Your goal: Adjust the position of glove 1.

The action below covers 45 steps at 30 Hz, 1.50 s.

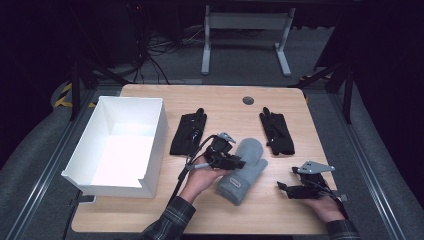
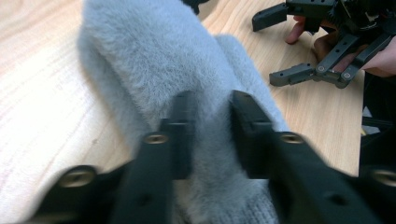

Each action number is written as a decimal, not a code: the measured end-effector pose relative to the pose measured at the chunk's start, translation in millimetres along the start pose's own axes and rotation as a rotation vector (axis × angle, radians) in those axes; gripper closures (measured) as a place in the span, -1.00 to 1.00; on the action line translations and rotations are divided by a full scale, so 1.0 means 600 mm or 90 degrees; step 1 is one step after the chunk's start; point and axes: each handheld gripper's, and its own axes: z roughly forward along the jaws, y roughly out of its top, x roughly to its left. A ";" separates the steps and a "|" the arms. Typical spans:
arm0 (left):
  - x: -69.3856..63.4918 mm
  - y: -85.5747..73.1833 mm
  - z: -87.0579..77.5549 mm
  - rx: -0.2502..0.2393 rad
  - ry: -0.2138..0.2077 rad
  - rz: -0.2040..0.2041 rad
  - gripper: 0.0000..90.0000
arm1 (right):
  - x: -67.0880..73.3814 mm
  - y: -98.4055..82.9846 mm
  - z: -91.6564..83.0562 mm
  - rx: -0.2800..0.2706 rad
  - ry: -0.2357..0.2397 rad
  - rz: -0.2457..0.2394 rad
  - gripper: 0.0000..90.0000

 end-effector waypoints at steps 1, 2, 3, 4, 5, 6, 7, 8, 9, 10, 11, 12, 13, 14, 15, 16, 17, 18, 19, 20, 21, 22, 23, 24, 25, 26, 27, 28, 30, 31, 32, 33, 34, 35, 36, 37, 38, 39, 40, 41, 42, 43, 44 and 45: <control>-0.001 0.000 -0.004 -0.002 -0.001 0.000 0.28 | 0.000 0.000 0.000 0.000 -0.001 0.000 -0.62; -0.002 0.000 -0.008 -0.005 0.000 0.002 0.23 | 0.000 0.001 0.000 0.001 -0.002 0.002 -0.61; -0.002 0.000 -0.015 -0.006 0.004 0.007 0.21 | 0.000 0.002 -0.001 0.007 -0.005 0.001 -0.53; -0.003 -0.001 -0.021 -0.006 0.007 0.011 0.21 | -0.001 0.008 -0.003 0.018 -0.003 0.000 -0.35; -0.003 -0.003 -0.025 -0.008 0.010 0.012 0.24 | -0.002 0.012 -0.005 0.025 0.002 0.002 -0.23; -0.004 -0.006 -0.031 -0.011 0.014 0.013 0.33 | -0.003 0.016 -0.006 0.024 0.005 0.006 -0.09; -0.003 -0.011 -0.038 -0.015 0.015 0.015 0.43 | -0.002 0.021 -0.008 0.019 0.009 0.010 0.07; -0.002 -0.016 -0.044 -0.014 0.022 0.015 0.59 | -0.001 0.028 -0.010 0.011 0.007 0.006 0.27; -0.001 -0.020 -0.047 -0.013 0.027 0.015 0.76 | 0.001 0.036 -0.011 0.005 0.006 0.002 0.49; 0.001 -0.025 -0.051 -0.007 0.035 0.017 0.84 | 0.003 0.041 -0.010 0.001 0.007 0.004 0.59; 0.004 -0.031 -0.053 -0.003 0.038 0.011 0.90 | 0.004 0.047 -0.008 -0.003 0.012 0.006 0.68; 0.007 -0.037 -0.054 0.002 0.042 0.007 0.96 | 0.005 0.054 -0.004 -0.004 0.014 0.006 0.80; 0.011 -0.046 -0.055 0.007 0.045 0.002 0.98 | 0.007 0.060 0.002 -0.005 0.017 0.005 0.87; 0.011 -0.046 -0.055 0.007 0.045 0.002 0.99 | 0.007 0.060 0.002 -0.005 0.017 0.005 0.87; 0.013 -0.054 -0.056 0.013 0.048 -0.002 0.99 | 0.009 0.069 0.012 -0.001 0.017 0.002 0.96; 0.014 -0.062 -0.057 0.020 0.051 -0.006 0.99 | 0.009 0.075 0.021 0.004 0.017 -0.001 0.99; 0.015 -0.067 -0.057 0.020 0.050 -0.005 0.99 | 0.008 0.082 0.030 0.007 0.013 -0.003 0.99; 0.016 -0.073 -0.057 0.022 0.050 -0.009 0.99 | 0.007 0.086 0.035 0.007 0.013 -0.005 1.00; 0.016 -0.079 -0.058 0.024 0.050 -0.009 0.99 | 0.004 0.091 0.042 0.008 0.012 -0.005 1.00; 0.015 -0.084 -0.058 0.028 0.051 -0.009 0.99 | 0.001 0.095 0.047 0.008 0.011 -0.006 1.00; 0.014 -0.089 -0.057 0.031 0.050 -0.009 0.99 | -0.001 0.099 0.053 0.007 0.011 -0.008 1.00; 0.013 -0.095 -0.057 0.035 0.050 -0.007 0.99 | -0.004 0.103 0.059 0.008 0.016 -0.012 1.00; 0.012 -0.098 -0.056 0.037 0.050 -0.007 0.99 | -0.005 0.106 0.065 0.008 0.018 -0.018 1.00; 0.011 -0.103 -0.055 0.040 0.047 -0.004 0.98 | -0.006 0.108 0.070 0.007 0.023 -0.020 1.00; 0.010 -0.106 -0.054 0.041 0.044 -0.006 0.98 | -0.006 0.110 0.076 0.009 0.035 -0.025 1.00; 0.009 -0.109 -0.053 0.046 0.042 -0.004 0.99 | -0.006 0.112 0.080 0.010 0.041 -0.028 1.00; 0.007 -0.113 -0.052 0.046 0.040 -0.004 0.98 | -0.005 0.113 0.085 0.012 0.050 -0.033 1.00; 0.006 -0.116 -0.050 0.047 0.040 -0.003 0.98 | -0.003 0.114 0.088 0.016 0.059 -0.038 1.00; 0.005 -0.121 -0.046 0.055 0.042 -0.002 0.98 | 0.004 0.115 0.091 0.020 0.076 -0.049 1.00; 0.005 -0.122 -0.046 0.056 0.042 -0.002 0.98 | 0.010 0.115 0.091 0.023 0.080 -0.058 1.00; 0.005 -0.122 -0.046 0.056 0.042 -0.002 0.98 | 0.015 0.116 0.091 0.023 0.088 -0.062 1.00; 0.006 -0.123 -0.047 0.056 0.044 -0.002 0.98 | 0.018 0.116 0.091 0.022 0.096 -0.066 1.00; 0.005 -0.124 -0.050 0.059 0.050 -0.001 0.98 | 0.021 0.116 0.091 0.023 0.100 -0.069 1.00; 0.006 -0.125 -0.052 0.059 0.047 0.000 0.98 | 0.026 0.116 0.091 0.022 0.106 -0.073 1.00; 0.006 -0.125 -0.052 0.059 0.047 0.000 0.98 | 0.031 0.117 0.091 0.023 0.113 -0.077 1.00; 0.007 -0.130 -0.060 0.059 0.052 -0.001 0.98 | 0.038 0.117 0.091 0.025 0.119 -0.084 1.00; 0.008 -0.132 -0.065 0.059 0.055 -0.002 0.98 | 0.044 0.117 0.090 0.027 0.125 -0.091 1.00; 0.008 -0.135 -0.069 0.059 0.056 -0.005 0.98 | 0.050 0.117 0.089 0.026 0.132 -0.095 1.00; 0.009 -0.137 -0.073 0.060 0.061 -0.005 0.98 | 0.056 0.117 0.088 0.026 0.139 -0.098 1.00; 0.010 -0.140 -0.078 0.060 0.065 -0.005 0.98 | 0.061 0.117 0.087 0.027 0.144 -0.101 1.00; 0.011 -0.143 -0.082 0.058 0.067 -0.008 0.98 | 0.067 0.116 0.086 0.026 0.148 -0.107 1.00; 0.012 -0.146 -0.087 0.058 0.073 -0.009 0.98 | 0.073 0.115 0.085 0.026 0.152 -0.110 1.00; 0.013 -0.148 -0.091 0.058 0.077 -0.009 0.98 | 0.080 0.115 0.083 0.027 0.159 -0.115 1.00; 0.013 -0.148 -0.091 0.058 0.077 -0.009 0.98 | 0.084 0.114 0.082 0.027 0.162 -0.120 1.00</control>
